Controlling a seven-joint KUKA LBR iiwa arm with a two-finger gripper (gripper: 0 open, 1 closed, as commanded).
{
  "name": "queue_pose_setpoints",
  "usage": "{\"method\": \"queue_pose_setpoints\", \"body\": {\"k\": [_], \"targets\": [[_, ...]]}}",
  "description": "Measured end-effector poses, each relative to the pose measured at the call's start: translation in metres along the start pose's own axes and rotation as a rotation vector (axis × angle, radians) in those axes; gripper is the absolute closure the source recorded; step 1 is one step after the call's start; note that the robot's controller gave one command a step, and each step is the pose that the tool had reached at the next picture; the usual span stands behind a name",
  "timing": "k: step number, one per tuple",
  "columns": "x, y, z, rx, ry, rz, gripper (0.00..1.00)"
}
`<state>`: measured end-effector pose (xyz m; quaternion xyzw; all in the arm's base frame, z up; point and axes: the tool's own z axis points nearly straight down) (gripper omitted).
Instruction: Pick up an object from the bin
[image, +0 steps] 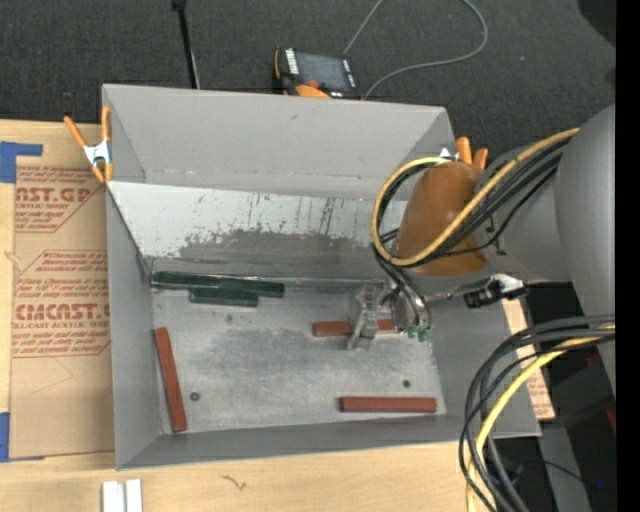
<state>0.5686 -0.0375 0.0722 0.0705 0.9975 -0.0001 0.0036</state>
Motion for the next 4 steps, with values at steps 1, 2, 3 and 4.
{"method": "queue_pose_setpoints", "body": {"k": [1, 2, 3, 4], "targets": [[-0.023, 0.029, -0.158, -0.001, -0.002, -0.386, 1.00], [-0.022, 0.029, -0.155, -0.002, 0.003, -0.384, 0.00], [-0.001, 0.008, 0.003, -0.004, 0.012, -0.711, 0.00], [-0.003, 0.008, -0.001, -0.003, 0.005, -0.710, 1.00]]}}
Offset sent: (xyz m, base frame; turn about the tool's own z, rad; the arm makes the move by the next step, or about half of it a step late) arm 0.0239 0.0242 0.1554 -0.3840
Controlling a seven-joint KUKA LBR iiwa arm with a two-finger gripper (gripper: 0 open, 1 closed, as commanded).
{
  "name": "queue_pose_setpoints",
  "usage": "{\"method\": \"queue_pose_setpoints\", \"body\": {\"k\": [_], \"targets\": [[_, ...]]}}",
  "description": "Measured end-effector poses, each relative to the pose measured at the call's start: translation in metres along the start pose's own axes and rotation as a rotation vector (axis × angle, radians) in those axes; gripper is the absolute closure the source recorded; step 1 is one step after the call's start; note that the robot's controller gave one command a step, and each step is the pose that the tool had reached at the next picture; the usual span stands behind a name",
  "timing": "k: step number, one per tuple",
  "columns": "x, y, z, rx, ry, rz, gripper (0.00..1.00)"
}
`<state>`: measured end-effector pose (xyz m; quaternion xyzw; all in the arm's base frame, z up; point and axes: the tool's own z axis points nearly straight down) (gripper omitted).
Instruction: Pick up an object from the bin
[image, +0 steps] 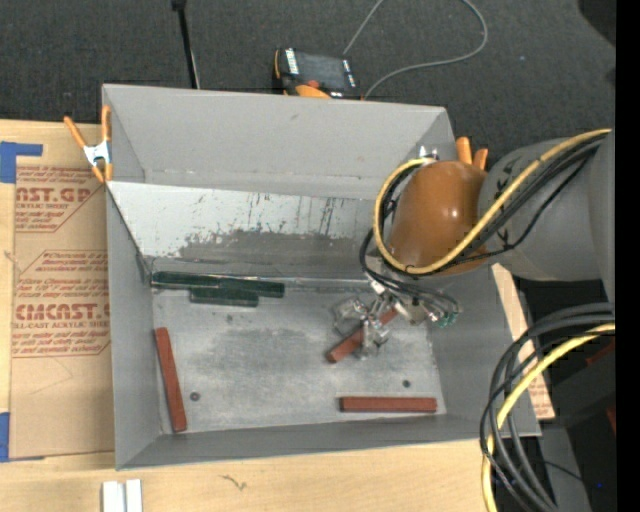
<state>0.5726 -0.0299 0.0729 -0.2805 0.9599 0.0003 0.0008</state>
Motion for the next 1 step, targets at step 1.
{"method": "queue_pose_setpoints", "body": {"k": [1], "targets": [[0.0063, -0.0049, -0.1285, 0.006, -0.007, -0.033, 1.00]]}}
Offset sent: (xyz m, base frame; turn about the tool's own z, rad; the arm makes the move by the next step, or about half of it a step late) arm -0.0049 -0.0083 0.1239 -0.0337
